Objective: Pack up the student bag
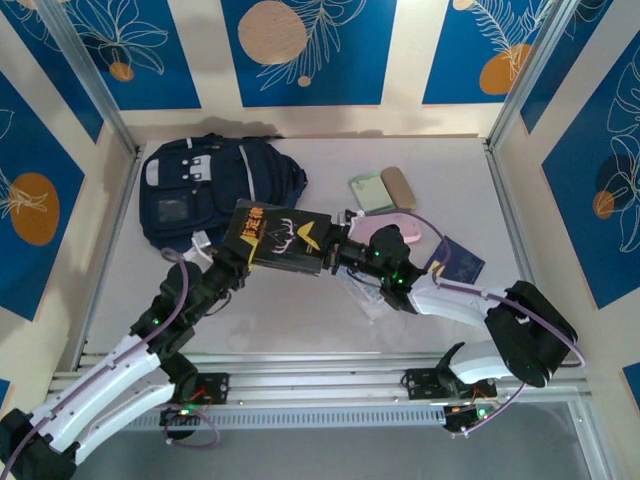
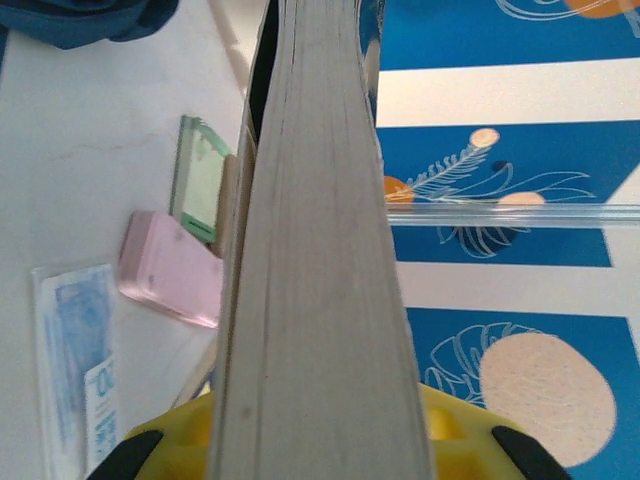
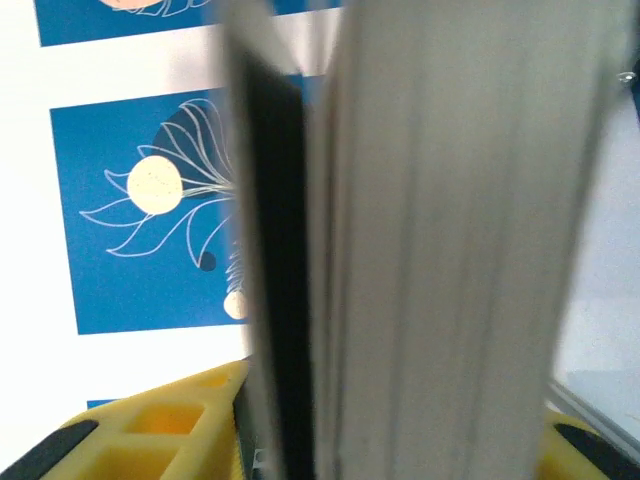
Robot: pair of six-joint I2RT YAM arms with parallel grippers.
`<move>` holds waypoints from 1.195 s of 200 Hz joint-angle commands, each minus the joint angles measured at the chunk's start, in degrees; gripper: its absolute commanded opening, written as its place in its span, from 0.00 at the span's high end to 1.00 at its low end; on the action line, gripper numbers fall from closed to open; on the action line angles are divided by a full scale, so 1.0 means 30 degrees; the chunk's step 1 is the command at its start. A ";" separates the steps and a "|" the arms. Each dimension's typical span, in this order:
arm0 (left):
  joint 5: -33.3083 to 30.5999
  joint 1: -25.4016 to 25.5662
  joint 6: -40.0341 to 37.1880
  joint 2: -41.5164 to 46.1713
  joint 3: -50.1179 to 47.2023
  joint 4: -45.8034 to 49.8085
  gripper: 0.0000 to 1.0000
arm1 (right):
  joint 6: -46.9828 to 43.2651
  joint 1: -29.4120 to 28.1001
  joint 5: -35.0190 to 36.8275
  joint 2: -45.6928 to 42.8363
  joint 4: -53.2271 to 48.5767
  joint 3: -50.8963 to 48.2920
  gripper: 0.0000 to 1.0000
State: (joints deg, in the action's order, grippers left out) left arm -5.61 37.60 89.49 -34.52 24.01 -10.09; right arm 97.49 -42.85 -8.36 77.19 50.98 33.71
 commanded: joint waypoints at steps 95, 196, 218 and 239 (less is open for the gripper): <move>0.0371 -0.0139 -0.5644 0.0239 0.2792 0.4881 0.39 | -0.4969 0.1898 0.2509 -0.5105 -0.8739 0.0726 1.00; 0.2144 -0.5147 -1.5988 -1.4289 1.6251 1.3206 0.22 | -1.8137 0.4213 0.5346 -1.0003 -2.2610 0.4276 1.00; 0.2328 -0.6447 -1.8322 -1.8616 2.0664 1.4853 0.27 | -1.8715 0.4584 0.3580 -1.0194 -2.2029 0.4132 1.00; 0.2284 -0.7382 -2.0170 -2.2464 2.4667 1.6494 0.29 | -1.8845 0.4700 0.3584 -1.0200 -2.1917 0.3938 1.00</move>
State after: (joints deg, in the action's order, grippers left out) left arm -0.43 19.03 39.72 -91.66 86.08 30.55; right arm 46.15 -29.36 4.60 47.79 -17.06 44.05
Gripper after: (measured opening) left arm 0.722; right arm 0.172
